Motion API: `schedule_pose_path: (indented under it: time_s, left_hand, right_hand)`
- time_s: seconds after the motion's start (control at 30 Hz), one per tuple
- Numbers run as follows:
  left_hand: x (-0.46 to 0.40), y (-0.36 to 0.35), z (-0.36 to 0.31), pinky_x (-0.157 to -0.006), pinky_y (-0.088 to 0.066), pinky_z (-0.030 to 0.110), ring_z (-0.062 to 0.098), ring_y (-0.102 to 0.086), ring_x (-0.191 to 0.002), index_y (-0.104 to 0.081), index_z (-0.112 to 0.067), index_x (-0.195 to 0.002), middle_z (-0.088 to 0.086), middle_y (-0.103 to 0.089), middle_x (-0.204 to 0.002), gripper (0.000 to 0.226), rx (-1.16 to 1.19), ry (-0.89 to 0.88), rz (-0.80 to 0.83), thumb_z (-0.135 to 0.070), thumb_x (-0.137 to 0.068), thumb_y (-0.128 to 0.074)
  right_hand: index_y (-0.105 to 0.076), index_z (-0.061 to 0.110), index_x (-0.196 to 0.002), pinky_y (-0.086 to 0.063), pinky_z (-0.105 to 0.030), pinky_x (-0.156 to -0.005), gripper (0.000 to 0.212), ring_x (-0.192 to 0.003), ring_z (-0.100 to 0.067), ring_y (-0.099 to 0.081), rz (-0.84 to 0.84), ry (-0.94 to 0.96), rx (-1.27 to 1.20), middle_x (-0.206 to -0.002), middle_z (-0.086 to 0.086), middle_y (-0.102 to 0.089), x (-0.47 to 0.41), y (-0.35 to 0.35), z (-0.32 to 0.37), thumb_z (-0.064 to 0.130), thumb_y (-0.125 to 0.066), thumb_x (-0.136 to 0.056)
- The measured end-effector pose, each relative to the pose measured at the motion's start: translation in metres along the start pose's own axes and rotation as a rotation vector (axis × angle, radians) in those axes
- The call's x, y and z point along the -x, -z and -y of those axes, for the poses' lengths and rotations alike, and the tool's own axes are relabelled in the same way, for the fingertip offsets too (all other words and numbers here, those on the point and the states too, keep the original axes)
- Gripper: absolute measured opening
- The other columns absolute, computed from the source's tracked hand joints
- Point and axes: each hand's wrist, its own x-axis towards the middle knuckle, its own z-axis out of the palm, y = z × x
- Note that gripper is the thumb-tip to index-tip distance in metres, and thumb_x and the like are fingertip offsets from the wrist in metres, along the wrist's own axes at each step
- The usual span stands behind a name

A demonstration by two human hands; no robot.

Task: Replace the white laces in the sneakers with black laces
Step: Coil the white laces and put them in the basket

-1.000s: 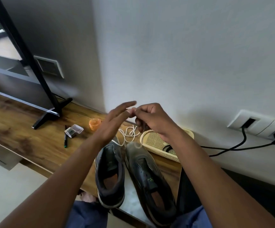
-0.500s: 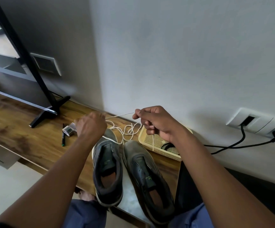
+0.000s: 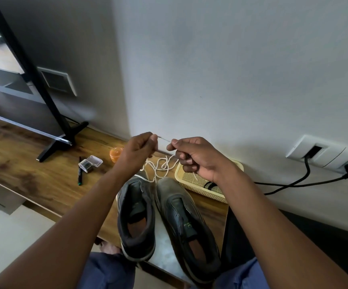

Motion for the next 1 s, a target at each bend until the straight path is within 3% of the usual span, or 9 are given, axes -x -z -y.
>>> schedule_pose_path:
  time_s: [0.17,0.27,0.33,0.47,0.53,0.6,0.7,0.83,1.0]
  left_hand:
    - [0.005,0.004,0.012,-0.062,-0.047,0.035,0.017,-0.057,-0.059,-0.065,-0.021,-0.079,0.001,-0.061,-0.064,0.042,-0.293,0.140,-0.101,-0.044,-0.109,-0.047]
    - [0.010,-0.005,0.013,-0.068,-0.047,0.038,0.021,-0.064,-0.071,-0.065,-0.024,-0.082,0.002,-0.067,-0.075,0.038,-0.458,0.166,-0.034,-0.038,-0.110,-0.045]
    - [0.014,-0.014,0.008,-0.070,-0.047,0.036,0.022,-0.065,-0.077,-0.065,-0.026,-0.085,-0.005,-0.065,-0.075,0.035,-0.566,0.145,0.070,-0.036,-0.110,-0.044]
    - [0.023,-0.042,-0.011,-0.082,-0.047,0.038,0.017,-0.064,-0.095,-0.066,-0.028,-0.097,-0.010,-0.065,-0.092,0.027,-0.741,0.025,0.332,-0.036,-0.110,-0.044]
    - [0.027,-0.053,-0.020,-0.084,-0.050,0.040,0.020,-0.066,-0.094,-0.068,-0.023,-0.098,-0.002,-0.071,-0.093,0.032,-0.730,-0.115,0.430,-0.039,-0.110,-0.043]
    - [0.027,-0.055,-0.026,-0.077,-0.051,0.038,0.018,-0.066,-0.083,-0.068,-0.020,-0.094,-0.003,-0.069,-0.081,0.032,-0.674,-0.216,0.459,-0.039,-0.109,-0.046]
    - [0.025,-0.044,-0.032,-0.064,-0.041,0.029,0.004,-0.054,-0.063,-0.066,-0.022,-0.088,-0.015,-0.057,-0.065,0.027,-0.533,-0.265,0.379,-0.037,-0.105,-0.052]
    - [0.019,-0.019,-0.037,-0.054,-0.034,0.021,0.004,-0.049,-0.054,-0.062,-0.030,-0.081,-0.016,-0.058,-0.062,0.026,-0.362,-0.138,0.158,-0.029,-0.106,-0.057]
    - [0.014,0.000,-0.021,-0.051,-0.029,0.022,0.005,-0.043,-0.053,-0.060,-0.013,-0.081,-0.018,-0.052,-0.057,0.035,-0.355,0.016,-0.043,-0.033,-0.109,-0.052]
  right_hand:
    - [-0.068,0.001,-0.105,-0.018,-0.023,-0.049,0.023,-0.053,-0.009,-0.031,0.097,-0.041,-0.049,-0.064,0.001,-0.047,0.002,0.000,0.002,0.021,-0.058,-0.106]
    - [-0.065,0.001,-0.114,-0.024,-0.023,-0.051,0.020,-0.057,-0.010,-0.038,0.146,0.003,-0.220,-0.070,-0.001,-0.052,0.000,-0.001,0.006,0.014,-0.051,-0.107]
    - [-0.063,0.001,-0.119,-0.037,-0.023,-0.052,0.022,-0.060,-0.012,-0.049,0.125,0.071,-0.350,-0.075,-0.004,-0.059,-0.005,-0.002,0.008,0.010,-0.047,-0.108]
    - [-0.062,0.000,-0.121,-0.063,-0.034,-0.079,0.025,-0.085,-0.025,-0.074,-0.015,0.180,-0.565,-0.096,-0.015,-0.075,-0.015,-0.001,0.007,-0.002,-0.041,-0.107]
    - [-0.058,-0.001,-0.126,-0.060,-0.041,-0.096,0.029,-0.101,-0.033,-0.074,-0.097,0.228,-0.539,-0.106,-0.021,-0.075,-0.018,0.003,0.001,-0.010,-0.039,-0.105]
    - [-0.057,-0.001,-0.129,-0.057,-0.040,-0.101,0.034,-0.104,-0.031,-0.074,-0.215,0.273,-0.321,-0.104,-0.019,-0.076,-0.021,0.006,-0.007,-0.012,-0.037,-0.103]
    - [-0.064,0.000,-0.120,-0.060,-0.032,-0.085,0.037,-0.081,-0.024,-0.073,-0.322,0.317,0.095,-0.086,-0.015,-0.072,-0.023,0.007,-0.015,-0.014,-0.037,-0.100]
    - [-0.070,0.005,-0.090,-0.043,-0.030,-0.049,0.034,-0.046,-0.016,-0.050,-0.199,0.229,0.319,-0.061,-0.007,-0.059,-0.019,-0.002,-0.019,-0.012,-0.041,-0.094]
    - [-0.074,-0.005,-0.099,-0.022,-0.024,-0.048,0.035,-0.045,-0.015,-0.028,-0.014,0.085,0.241,-0.057,-0.006,-0.047,-0.013,-0.010,-0.018,0.003,-0.040,-0.099]
